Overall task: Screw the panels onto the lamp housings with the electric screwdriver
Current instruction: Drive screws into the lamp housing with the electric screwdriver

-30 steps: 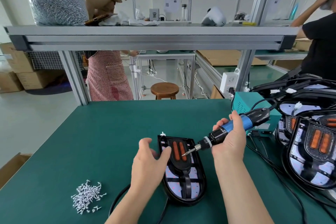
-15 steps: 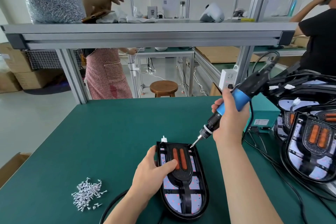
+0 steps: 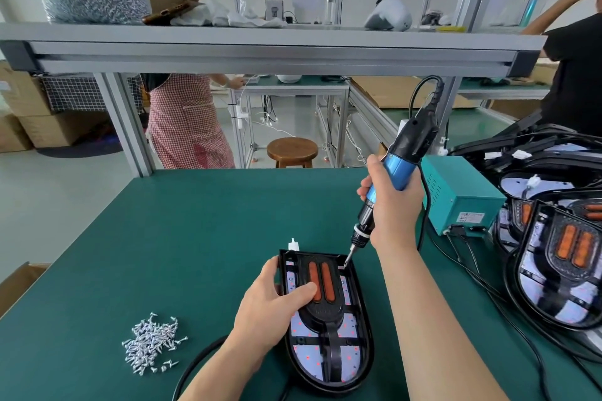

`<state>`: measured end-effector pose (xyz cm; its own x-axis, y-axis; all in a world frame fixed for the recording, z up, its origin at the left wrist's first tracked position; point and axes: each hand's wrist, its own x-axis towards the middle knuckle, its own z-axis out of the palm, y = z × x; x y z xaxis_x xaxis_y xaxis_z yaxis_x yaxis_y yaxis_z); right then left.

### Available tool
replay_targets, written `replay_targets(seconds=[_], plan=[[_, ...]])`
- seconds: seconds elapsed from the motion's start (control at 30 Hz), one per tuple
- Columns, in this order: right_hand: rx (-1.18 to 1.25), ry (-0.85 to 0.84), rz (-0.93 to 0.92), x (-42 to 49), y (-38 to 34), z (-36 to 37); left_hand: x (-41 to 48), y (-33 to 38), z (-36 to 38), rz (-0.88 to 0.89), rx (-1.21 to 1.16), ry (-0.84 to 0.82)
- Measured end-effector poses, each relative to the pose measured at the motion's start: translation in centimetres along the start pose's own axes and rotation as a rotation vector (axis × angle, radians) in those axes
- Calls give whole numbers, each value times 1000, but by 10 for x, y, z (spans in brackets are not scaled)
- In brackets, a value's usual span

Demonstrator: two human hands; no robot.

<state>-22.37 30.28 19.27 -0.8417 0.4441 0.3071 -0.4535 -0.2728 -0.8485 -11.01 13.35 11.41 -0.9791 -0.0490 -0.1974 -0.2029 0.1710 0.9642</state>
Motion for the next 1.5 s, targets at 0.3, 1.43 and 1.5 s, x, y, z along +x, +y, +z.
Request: replay_targets(seconds=[0.3, 1.43, 1.5], plan=[[-19, 10, 20, -1, 6, 0, 0, 0, 0, 9, 23, 11], [42, -126, 21, -11, -5, -6, 3, -4, 0, 7, -11, -6], [29, -116, 12, -12, -5, -4, 4, -5, 0, 9, -13, 1]])
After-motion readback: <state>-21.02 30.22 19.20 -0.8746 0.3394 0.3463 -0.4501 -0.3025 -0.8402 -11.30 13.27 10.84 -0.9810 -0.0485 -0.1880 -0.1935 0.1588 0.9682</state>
